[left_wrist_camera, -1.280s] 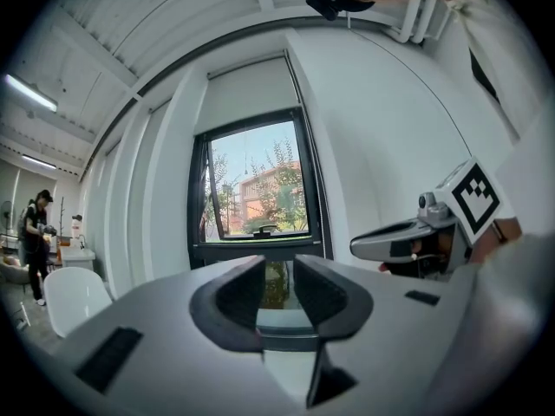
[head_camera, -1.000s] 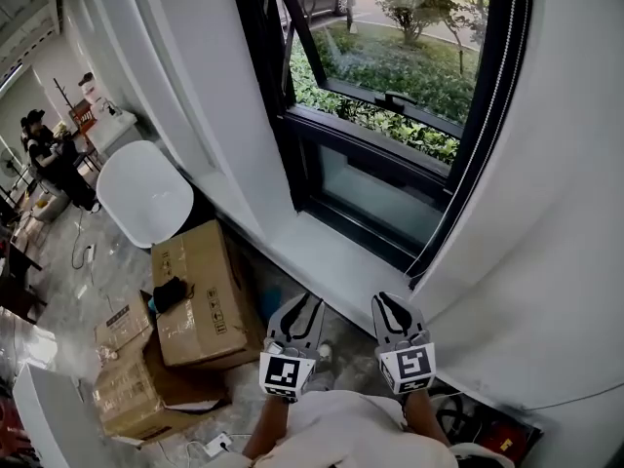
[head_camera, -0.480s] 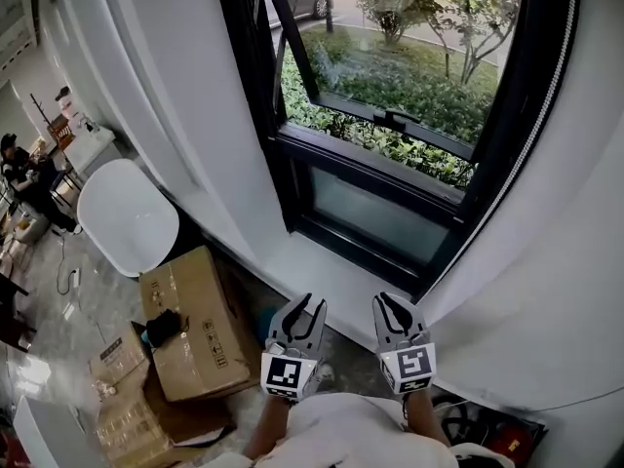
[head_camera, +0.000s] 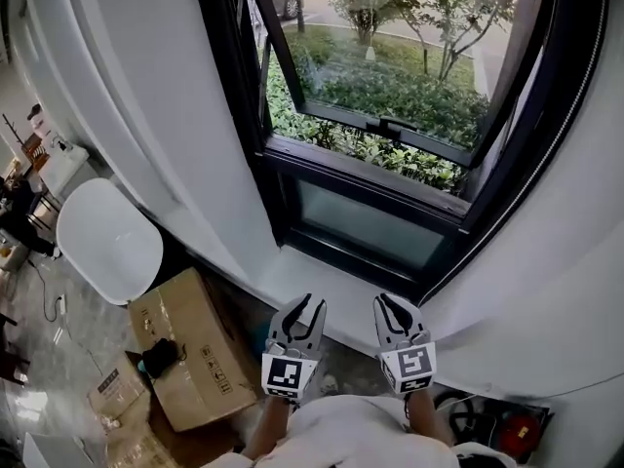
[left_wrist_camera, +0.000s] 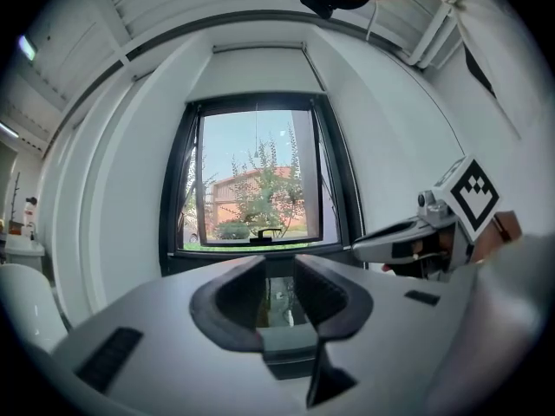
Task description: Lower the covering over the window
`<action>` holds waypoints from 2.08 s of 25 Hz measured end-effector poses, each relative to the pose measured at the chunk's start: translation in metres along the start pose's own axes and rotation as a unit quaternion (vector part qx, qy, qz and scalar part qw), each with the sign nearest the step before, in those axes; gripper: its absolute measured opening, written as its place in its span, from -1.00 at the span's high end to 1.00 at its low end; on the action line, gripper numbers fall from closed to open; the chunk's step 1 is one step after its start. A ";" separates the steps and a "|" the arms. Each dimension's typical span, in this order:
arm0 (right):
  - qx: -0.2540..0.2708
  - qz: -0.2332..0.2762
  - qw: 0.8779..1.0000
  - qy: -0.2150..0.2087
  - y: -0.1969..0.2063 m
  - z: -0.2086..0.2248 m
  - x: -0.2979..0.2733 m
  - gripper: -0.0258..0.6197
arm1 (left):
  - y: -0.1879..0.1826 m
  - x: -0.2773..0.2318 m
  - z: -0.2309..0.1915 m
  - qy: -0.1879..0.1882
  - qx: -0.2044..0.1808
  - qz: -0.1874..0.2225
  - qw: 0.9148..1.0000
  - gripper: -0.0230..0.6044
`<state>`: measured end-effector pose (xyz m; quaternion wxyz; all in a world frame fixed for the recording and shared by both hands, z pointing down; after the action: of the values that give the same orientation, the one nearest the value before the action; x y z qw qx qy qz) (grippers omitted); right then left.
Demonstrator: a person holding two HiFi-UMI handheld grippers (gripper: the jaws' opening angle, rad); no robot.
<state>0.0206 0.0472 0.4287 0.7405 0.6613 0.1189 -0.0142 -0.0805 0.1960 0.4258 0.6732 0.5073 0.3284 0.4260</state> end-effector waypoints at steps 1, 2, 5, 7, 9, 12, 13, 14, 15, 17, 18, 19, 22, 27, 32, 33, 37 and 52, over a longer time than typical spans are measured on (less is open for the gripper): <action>0.001 -0.001 1.000 0.006 0.000 0.001 -0.004 0.83 | 0.002 -0.004 -0.004 0.004 -0.002 0.000 1.000 0.58; 0.001 -0.002 1.000 0.012 0.000 0.001 -0.007 0.83 | 0.005 -0.007 -0.007 0.009 -0.002 0.001 1.000 0.58; 0.004 -0.010 0.999 0.030 0.001 0.005 -0.012 0.83 | 0.009 -0.020 -0.014 0.019 0.001 0.009 1.000 0.58; 0.005 -0.015 0.999 0.041 0.002 0.010 -0.015 0.83 | 0.011 -0.028 -0.016 0.027 0.006 0.012 1.000 0.58; 0.006 -0.019 0.998 0.052 0.002 0.016 -0.018 0.83 | 0.013 -0.038 -0.016 0.037 0.008 0.013 0.999 0.58; 0.004 -0.020 0.998 0.067 0.001 0.026 -0.020 0.83 | 0.014 -0.055 -0.013 0.052 0.005 0.017 0.998 0.58; 0.002 -0.019 0.997 0.070 0.001 0.030 -0.020 0.83 | 0.014 -0.061 -0.012 0.057 0.002 0.019 0.998 0.58; 0.001 -0.016 0.997 0.073 0.000 0.034 -0.021 0.83 | 0.013 -0.066 -0.010 0.061 0.001 0.021 0.998 0.58; 0.000 -0.014 0.997 0.075 -0.001 0.038 -0.022 0.83 | 0.012 -0.071 -0.007 0.065 0.000 0.022 0.998 0.58; -0.004 -0.011 0.997 0.076 -0.001 0.047 -0.025 0.83 | 0.010 -0.081 -0.002 0.070 -0.001 0.023 0.997 0.58; -0.006 -0.009 0.997 0.077 -0.001 0.051 -0.027 0.83 | 0.010 -0.086 0.001 0.073 -0.001 0.021 0.997 0.58; -0.010 -0.007 0.997 0.078 -0.002 0.056 -0.029 0.83 | 0.009 -0.091 0.004 0.077 0.000 0.019 0.997 0.58; -0.021 -0.001 0.996 0.085 -0.006 0.071 -0.035 0.83 | 0.004 -0.106 0.011 0.084 -0.007 0.020 0.996 0.58; -0.031 0.007 0.995 0.092 -0.012 0.095 -0.043 0.83 | -0.001 -0.135 0.019 0.084 -0.007 0.019 0.996 0.58; -0.040 0.026 0.994 0.101 -0.019 0.112 -0.041 0.83 | -0.008 -0.156 0.030 0.090 -0.005 0.024 0.996 0.59; -0.043 0.032 0.993 0.104 -0.020 0.115 -0.039 0.83 | -0.011 -0.161 0.033 0.094 -0.003 0.027 0.995 0.59; -0.043 0.054 0.990 0.122 -0.024 0.125 -0.032 0.81 | -0.019 -0.180 0.050 0.120 0.001 0.035 0.992 0.58; -0.050 0.086 0.952 0.288 -0.022 0.152 -0.011 0.76 | -0.038 -0.266 0.111 0.318 -0.008 0.114 0.941 0.58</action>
<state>0.0301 -0.1063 0.4241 0.7050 0.6072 0.2708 0.2467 -0.0863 -0.0944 0.4216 0.4843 0.3744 0.4620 0.6418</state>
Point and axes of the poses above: the fingertips, and each gripper's own axes: x backward along the fingers, z to its right, y out of its underside, the point moved 6 cm from there along x, backward along the fingers, and after that the axes turned 11 degrees about -x, right-handed, at the moved point
